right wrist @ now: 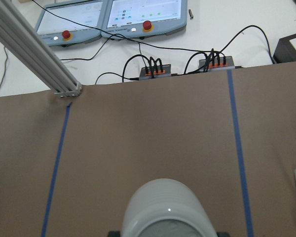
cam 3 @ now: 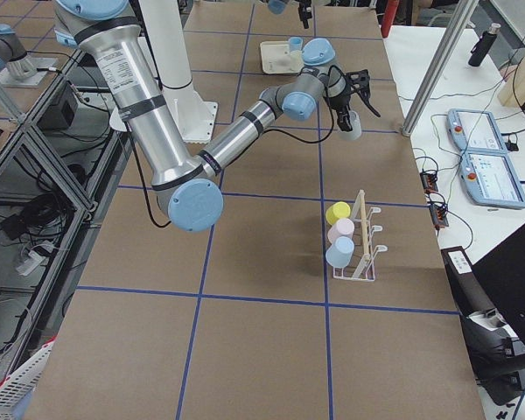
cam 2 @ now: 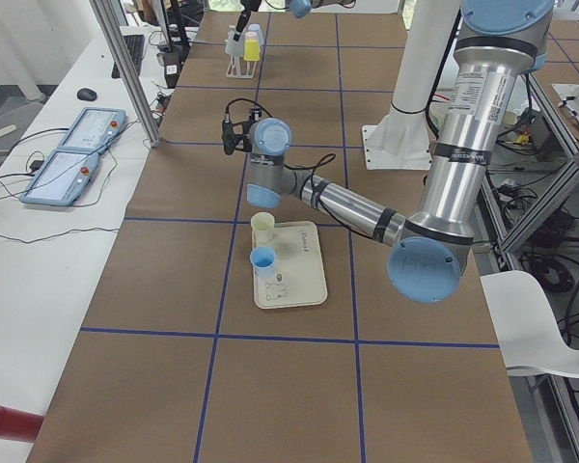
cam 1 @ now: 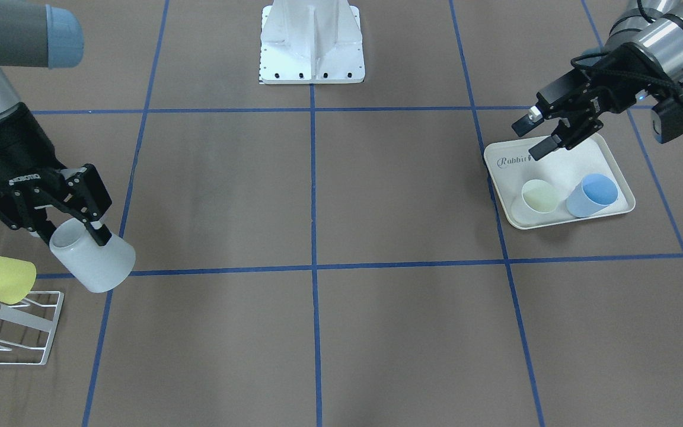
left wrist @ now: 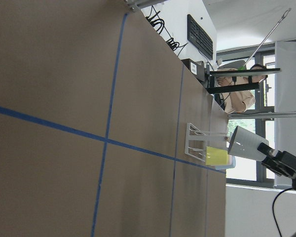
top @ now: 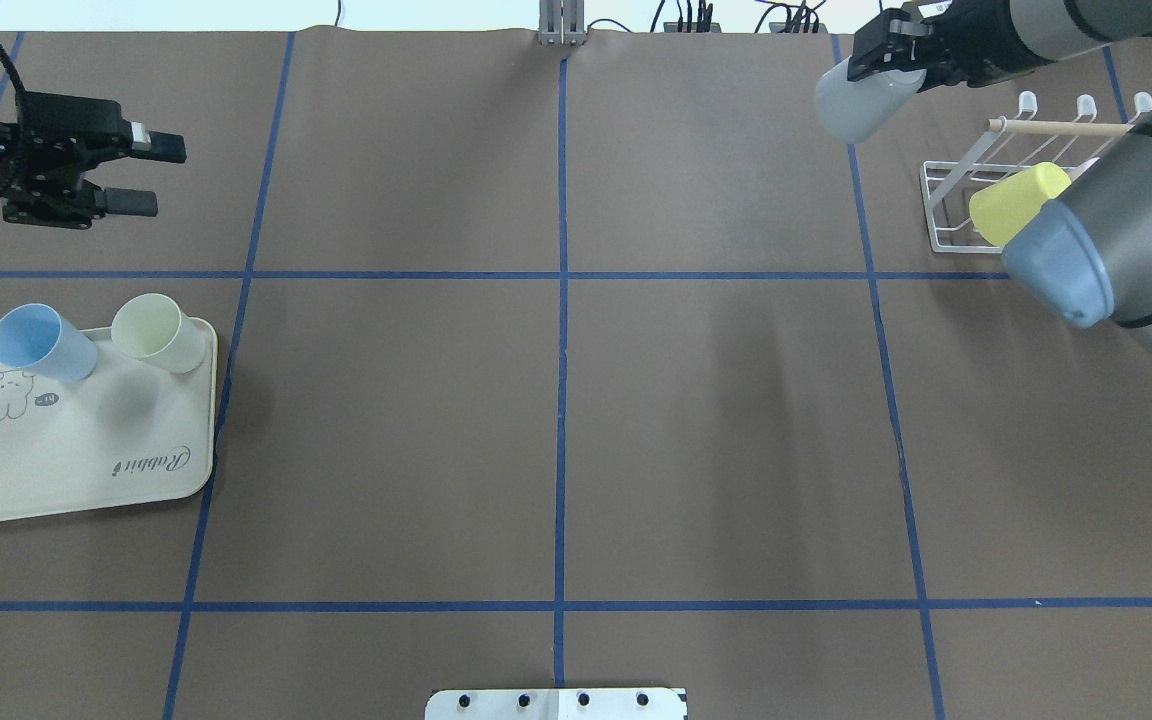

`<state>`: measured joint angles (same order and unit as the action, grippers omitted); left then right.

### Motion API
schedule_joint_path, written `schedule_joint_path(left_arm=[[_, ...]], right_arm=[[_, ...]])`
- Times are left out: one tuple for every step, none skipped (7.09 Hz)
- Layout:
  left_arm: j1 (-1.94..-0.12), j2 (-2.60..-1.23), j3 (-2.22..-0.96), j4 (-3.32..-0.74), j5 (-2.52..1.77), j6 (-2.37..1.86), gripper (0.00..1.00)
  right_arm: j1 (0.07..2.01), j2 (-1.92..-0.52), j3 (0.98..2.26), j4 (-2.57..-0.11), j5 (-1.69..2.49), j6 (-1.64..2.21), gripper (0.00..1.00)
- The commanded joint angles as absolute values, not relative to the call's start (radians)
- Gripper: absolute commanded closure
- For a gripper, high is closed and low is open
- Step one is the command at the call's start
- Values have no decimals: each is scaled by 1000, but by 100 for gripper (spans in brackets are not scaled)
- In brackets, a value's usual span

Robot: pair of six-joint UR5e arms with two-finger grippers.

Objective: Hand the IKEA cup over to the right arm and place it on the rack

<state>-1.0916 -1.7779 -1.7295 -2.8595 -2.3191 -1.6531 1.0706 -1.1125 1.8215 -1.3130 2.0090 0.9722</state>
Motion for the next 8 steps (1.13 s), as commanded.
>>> schedule_joint_path(left_arm=[[-1162,-1770,-1738,-2707,-2322,-1434,0],[-1196,-1769,-1740,-2641,-2322,-1336,0],[-1230,-1763,-1744,-2585,-2322,-1251,0],[-1235,-1743,-1752,-2580,-2319,-1232,0],[-1235,-1723,-1767,-2580,-2313,-1232,0],[-1230,-1689,-1793,-2580,-2310,-1232,0],[-1230,-1687,-1796,-2580,-2310,-1232,0],[-1229,-1687,-1796,-2580,-2310,-1232,0]], right_arm=[[1191,-1066,1687,-1382,2119,836,90],[1254,-1037,1596,-1382,2185,762,90],[1302,-999,1509,-1384,2219,706,90],[1318,-958,1424,-1384,2221,686,90],[1321,-930,1352,-1381,2223,669,90],[1321,-928,1321,-1381,2230,651,90],[1324,-934,1310,-1381,2258,647,90],[1331,-942,1310,-1382,2288,644,90]])
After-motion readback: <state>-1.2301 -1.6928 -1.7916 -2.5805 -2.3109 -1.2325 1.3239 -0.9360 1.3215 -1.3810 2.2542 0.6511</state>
